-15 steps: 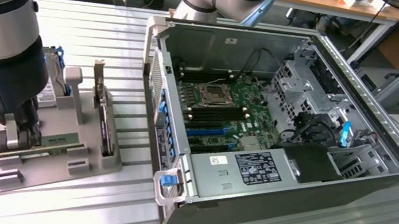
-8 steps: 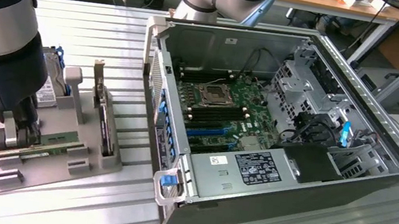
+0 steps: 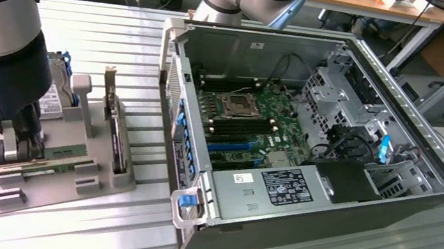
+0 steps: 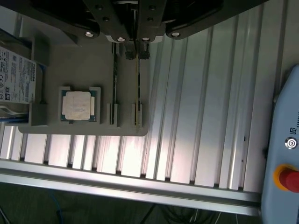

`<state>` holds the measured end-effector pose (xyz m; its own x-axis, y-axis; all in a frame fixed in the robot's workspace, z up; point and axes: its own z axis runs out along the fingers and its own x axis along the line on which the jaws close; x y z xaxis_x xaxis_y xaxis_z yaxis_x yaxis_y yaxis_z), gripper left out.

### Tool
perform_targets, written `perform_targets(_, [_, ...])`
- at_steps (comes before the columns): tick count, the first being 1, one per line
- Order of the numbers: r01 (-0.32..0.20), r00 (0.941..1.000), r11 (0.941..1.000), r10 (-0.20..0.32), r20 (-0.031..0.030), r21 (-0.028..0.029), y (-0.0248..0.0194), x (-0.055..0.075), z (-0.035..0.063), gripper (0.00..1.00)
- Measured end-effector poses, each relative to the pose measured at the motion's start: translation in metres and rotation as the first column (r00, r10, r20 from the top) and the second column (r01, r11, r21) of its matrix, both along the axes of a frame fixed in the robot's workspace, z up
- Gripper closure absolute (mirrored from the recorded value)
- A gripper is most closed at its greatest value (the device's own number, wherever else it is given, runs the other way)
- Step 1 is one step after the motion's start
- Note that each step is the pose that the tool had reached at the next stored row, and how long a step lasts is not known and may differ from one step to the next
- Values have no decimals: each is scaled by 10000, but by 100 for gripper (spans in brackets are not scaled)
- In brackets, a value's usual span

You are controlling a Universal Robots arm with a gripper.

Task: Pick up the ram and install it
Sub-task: 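Pick up the ram and move it above insertion slot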

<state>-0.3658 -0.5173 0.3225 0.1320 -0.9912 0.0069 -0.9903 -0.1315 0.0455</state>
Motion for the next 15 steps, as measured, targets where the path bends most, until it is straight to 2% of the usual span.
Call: perform_targets(15, [0, 10000, 10000, 0, 0, -2, 0, 0, 110, 88])
